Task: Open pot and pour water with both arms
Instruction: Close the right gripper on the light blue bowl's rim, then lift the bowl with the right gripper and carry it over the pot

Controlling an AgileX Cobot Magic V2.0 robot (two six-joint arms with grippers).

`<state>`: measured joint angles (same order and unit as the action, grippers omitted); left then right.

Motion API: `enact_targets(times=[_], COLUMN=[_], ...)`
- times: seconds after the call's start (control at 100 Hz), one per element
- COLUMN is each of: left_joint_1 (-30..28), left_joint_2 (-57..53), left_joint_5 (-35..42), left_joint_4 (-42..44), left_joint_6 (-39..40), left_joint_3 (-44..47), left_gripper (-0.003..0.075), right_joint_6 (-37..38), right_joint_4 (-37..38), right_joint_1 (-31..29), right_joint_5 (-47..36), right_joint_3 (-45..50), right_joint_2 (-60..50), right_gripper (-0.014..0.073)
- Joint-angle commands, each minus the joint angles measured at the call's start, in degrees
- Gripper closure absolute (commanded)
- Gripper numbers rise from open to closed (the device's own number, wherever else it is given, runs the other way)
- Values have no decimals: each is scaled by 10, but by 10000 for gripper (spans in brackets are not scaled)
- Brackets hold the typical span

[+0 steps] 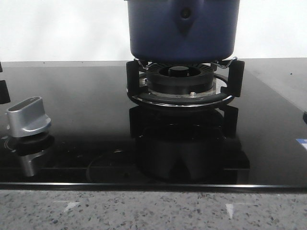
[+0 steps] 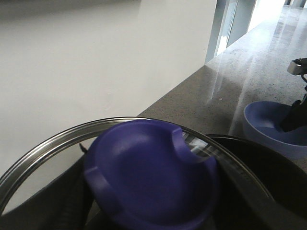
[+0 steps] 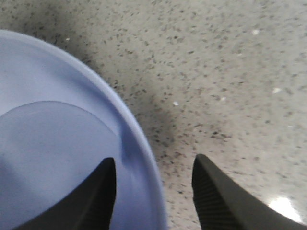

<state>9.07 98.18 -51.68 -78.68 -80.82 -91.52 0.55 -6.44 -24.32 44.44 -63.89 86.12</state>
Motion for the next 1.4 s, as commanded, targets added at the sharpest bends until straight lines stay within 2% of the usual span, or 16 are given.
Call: enact_targets(times=[0.0, 0.06, 0.22, 0.28, 0.54, 0.82, 1.11, 1.39], left_joint_1=[-1, -1, -1, -1, -1, -1, -1, -1], left_joint_2=[-36, -36, -36, -36, -36, -36, -36, -36], left_joint_5=[-1, 0, 0, 1, 4, 6, 25, 46], left_joint_4=[-52, -52, -52, -52, -52, -52, -52, -52], left_joint_6=[6, 6, 6, 6, 6, 6, 6, 6], left_joint_3=[-25, -25, -25, -25, -25, -25, -25, -25], left_gripper=[510, 510, 510, 510, 510, 510, 510, 510], right_joint_6=[-13, -13, -13, -13, -13, -13, -14, -10], right_joint_4=[-19, -21, -21, -21, -21, -22, -22, -22], right_joint_1=[-3, -3, -3, -3, -3, 16, 73, 155], right_joint_5=[-25, -23, -26, -26, 3, 105, 168, 231], right_joint_3=[-20, -20, -20, -20, -46, -168, -295, -434], right_joint_2=[-9, -6, -5, -5, -7, -7, -3, 46], right_gripper=[288, 347, 606, 669, 666, 666, 657, 657])
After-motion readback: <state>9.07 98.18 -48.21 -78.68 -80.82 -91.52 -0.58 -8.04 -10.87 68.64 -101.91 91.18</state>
